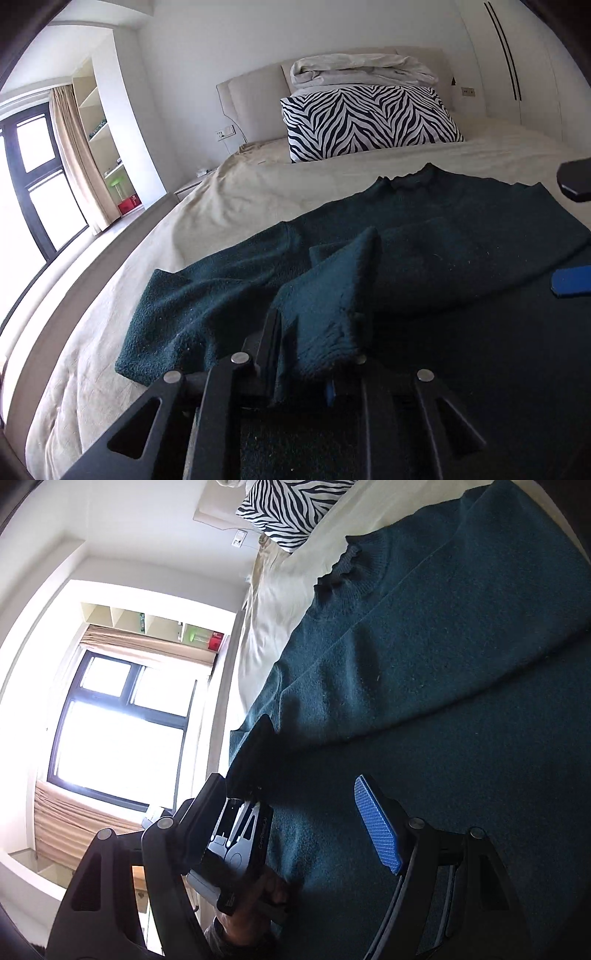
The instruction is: Fold small clothes
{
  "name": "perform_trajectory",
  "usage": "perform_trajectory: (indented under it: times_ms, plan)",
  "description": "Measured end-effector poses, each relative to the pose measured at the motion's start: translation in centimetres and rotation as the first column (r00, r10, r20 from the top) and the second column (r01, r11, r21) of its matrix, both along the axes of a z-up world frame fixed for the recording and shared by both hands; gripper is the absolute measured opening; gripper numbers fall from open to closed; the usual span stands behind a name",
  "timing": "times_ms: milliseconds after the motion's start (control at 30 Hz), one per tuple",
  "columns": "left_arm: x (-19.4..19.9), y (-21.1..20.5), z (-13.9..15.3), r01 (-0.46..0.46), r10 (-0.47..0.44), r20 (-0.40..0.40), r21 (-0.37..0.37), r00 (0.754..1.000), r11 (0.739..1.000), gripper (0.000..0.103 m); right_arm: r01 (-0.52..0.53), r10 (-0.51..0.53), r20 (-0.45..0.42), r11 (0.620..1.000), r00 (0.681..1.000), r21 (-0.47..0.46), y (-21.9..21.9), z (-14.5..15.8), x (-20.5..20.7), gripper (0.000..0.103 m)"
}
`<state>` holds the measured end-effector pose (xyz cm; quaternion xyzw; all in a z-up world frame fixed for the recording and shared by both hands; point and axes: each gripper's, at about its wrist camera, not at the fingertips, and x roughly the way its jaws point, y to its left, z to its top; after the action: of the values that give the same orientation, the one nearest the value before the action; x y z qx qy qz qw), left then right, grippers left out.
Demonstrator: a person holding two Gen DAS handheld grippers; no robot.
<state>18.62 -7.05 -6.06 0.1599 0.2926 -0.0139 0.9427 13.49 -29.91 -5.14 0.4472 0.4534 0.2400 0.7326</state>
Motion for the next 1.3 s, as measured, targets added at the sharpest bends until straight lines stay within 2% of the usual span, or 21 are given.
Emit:
perform_trajectory:
  times_ms: [167,267,333,400,433,467,500,533,567,600,633,667,700,800,900,967,1100,1200,1300]
  plan:
    - [-1.0,-0.6,-0.4,0.014,-0.014,0.011,0.053,1.000,0.999,0.037,-0.079,0.088,-0.075,0.991,0.993,0.111,4.1,-1.8,5.0,0.072]
    - [-1.0,-0.2,-0.6,0.014,-0.014,0.002,0.038,1.000,0.999,0.037,-0.084,0.098,-0.140,0.991,0.985,0.100,5.6,-3.2,7.2,0.072]
    - [-0.9,0.1,-0.6,0.008,-0.008,-0.003,0.019,1.000,1.000,0.037,-0.093,0.113,-0.159,0.987,0.981,0.130,6.2,-4.2,8.2,0.072]
    - [-0.8,0.6,-0.6,-0.001,0.001,-0.006,-0.003,1.000,1.000,0.037,-0.115,0.137,-0.160,0.984,0.978,0.134,7.0,-4.7,8.9,0.068]
    - [-0.8,0.9,-0.6,-0.005,0.005,-0.008,-0.014,1.000,1.000,0.037,-0.141,0.159,-0.152,0.982,0.975,0.126,7.5,-4.9,8.9,0.059]
    - [-0.8,1.0,-0.5,-0.007,0.007,-0.009,-0.024,1.000,1.000,0.037,-0.169,0.185,-0.150,0.979,0.971,0.110,8.1,-4.9,9.0,0.045]
    - [-0.8,1.0,-0.4,-0.007,0.007,-0.006,-0.032,1.000,0.999,0.037,-0.196,0.207,-0.150,0.977,0.967,0.082,8.8,-4.8,9.2,0.038]
    - [-0.8,1.2,-0.3,-0.005,0.005,-0.003,-0.040,1.000,0.999,0.037,-0.216,0.220,-0.145,0.975,0.965,0.046,9.3,-4.6,9.3,0.026]
    - [-0.8,1.3,-0.3,-0.005,0.005,0.000,-0.045,1.000,0.999,0.039,-0.224,0.224,-0.128,0.974,0.966,0.019,9.7,-4.2,9.3,0.021]
    - [-0.9,1.4,-0.2,-0.003,0.003,0.005,-0.052,1.000,0.999,0.045,-0.226,0.225,-0.107,0.974,0.969,-0.004,9.8,-3.6,9.4,0.018]
    - [-1.1,1.6,0.0,0.001,0.000,0.017,-0.066,1.000,0.998,0.050,-0.221,0.217,-0.089,0.975,0.972,-0.036,9.7,-2.9,9.5,0.009]
    - [-1.5,1.9,0.4,0.006,-0.003,0.040,-0.086,0.999,0.996,0.062,-0.211,0.206,-0.076,0.975,0.976,-0.065,9.5,-2.2,9.6,0.008]
    - [-2.1,2.4,0.8,0.019,-0.011,0.067,-0.119,0.998,0.993,0.073,-0.197,0.192,-0.059,0.977,0.980,-0.088,8.7,-1.4,9.8,0.008]
    - [-3.9,4.5,2.3,0.078,-0.041,0.147,-0.260,0.988,0.962,0.089,-0.145,0.148,0.010,0.978,0.989,-0.150,6.4,1.9,9.5,0.007]
    - [-4.3,6.5,2.7,0.084,-0.027,0.157,-0.368,0.987,0.926,0.089,-0.089,0.108,0.077,0.973,0.991,-0.213,3.2,5.2,9.2,0.007]
    - [-4.0,7.5,2.5,0.070,-0.012,0.138,-0.419,0.990,0.905,0.089,-0.054,0.078,0.084,0.966,0.993,-0.252,0.4,6.4,9.1,0.007]
    - [-3.1,8.9,1.9,0.024,0.019,0.084,-0.487,0.996,0.873,0.089,0.010,0.003,0.041,0.950,0.999,-0.314,-5.2,6.3,9.4,0.007]
    - [-2.6,9.6,1.3,-0.006,0.034,0.043,-0.521,0.998,0.853,0.089,0.061,-0.063,0.003,0.940,0.998,-0.335,-8.8,5.0,9.5,0.007]
    - [-2.2,9.9,0.9,-0.025,0.038,0.013,-0.533,0.999,0.845,0.089,0.098,-0.118,-0.038,0.934,0.992,-0.343,-11.4,2.2,8.6,0.007]
